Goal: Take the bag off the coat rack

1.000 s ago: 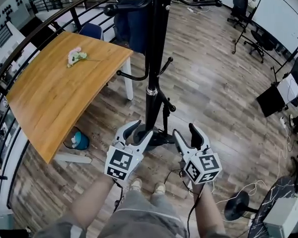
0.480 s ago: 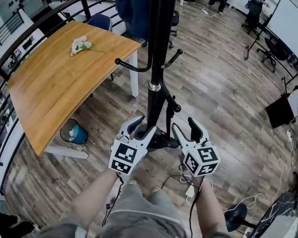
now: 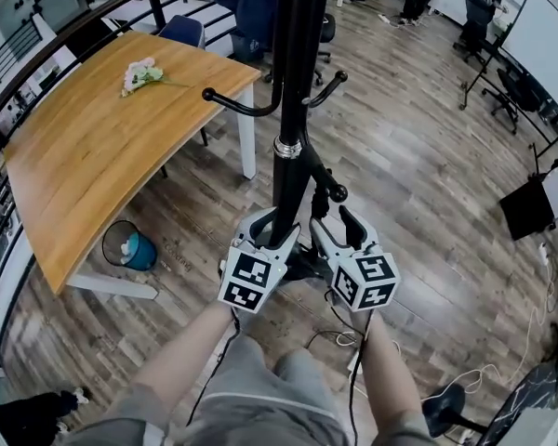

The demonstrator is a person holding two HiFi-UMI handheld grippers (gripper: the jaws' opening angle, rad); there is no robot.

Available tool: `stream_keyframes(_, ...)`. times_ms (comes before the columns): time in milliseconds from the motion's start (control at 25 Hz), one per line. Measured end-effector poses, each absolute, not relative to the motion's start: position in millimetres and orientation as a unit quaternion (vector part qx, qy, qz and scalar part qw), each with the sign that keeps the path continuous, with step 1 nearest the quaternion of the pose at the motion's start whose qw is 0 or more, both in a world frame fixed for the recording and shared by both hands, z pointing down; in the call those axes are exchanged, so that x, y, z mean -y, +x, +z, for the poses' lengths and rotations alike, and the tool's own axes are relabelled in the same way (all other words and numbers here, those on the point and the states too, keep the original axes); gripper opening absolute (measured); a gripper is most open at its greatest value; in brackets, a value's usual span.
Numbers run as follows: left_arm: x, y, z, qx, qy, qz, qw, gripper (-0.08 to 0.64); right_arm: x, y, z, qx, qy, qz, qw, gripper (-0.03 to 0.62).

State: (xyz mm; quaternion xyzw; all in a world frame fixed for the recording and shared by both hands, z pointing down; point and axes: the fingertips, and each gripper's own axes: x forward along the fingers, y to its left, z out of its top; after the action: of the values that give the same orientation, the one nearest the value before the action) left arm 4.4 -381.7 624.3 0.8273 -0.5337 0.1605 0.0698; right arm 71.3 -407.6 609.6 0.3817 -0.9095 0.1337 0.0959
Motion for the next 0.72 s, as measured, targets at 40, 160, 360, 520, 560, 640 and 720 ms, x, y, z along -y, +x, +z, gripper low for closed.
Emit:
stream_keyframes(40, 386, 3, 627, 0.536, 0.826, 0.159, 0.070, 0.204, 411, 69, 611, 0.910, 0.382, 0.134, 0.093, 0.279)
stream_keyframes(160, 394, 1, 631, 0.538, 0.828, 0.145, 0.067, 0.206, 418, 61, 616, 0.912, 0.379, 0.132, 0.087, 0.279)
stream_keyframes(360, 403, 2, 634, 0.543, 0.828, 0.131, 0.052, 0.204, 428, 55, 629, 0.909, 0.386, 0.141, 0.069, 0.273)
stream_keyframes(520, 408, 5, 632, 0.541, 0.831, 0.122, 0.045, 0.129, 434, 50, 627, 0.910, 0.385, 0.141, 0.061, 0.241)
stream_keyframes(560, 409, 5, 630, 0.540, 0.832, 0.122, 0.044, 0.120, 435, 49, 624, 0.911, 0.384, 0.140, 0.058, 0.195)
stream_keyframes(640, 408, 3, 628, 0.537, 0.834, 0.120, 0.049, 0.076, 436, 47, 619, 0.911, 0.383, 0.140, 0.054, 0.065)
stream_keyframes(720, 404, -2, 629, 0.536, 0.834, 0.119, 0.064, 0.015, 434, 47, 618, 0.912, 0.381, 0.141, 0.062, 0.049)
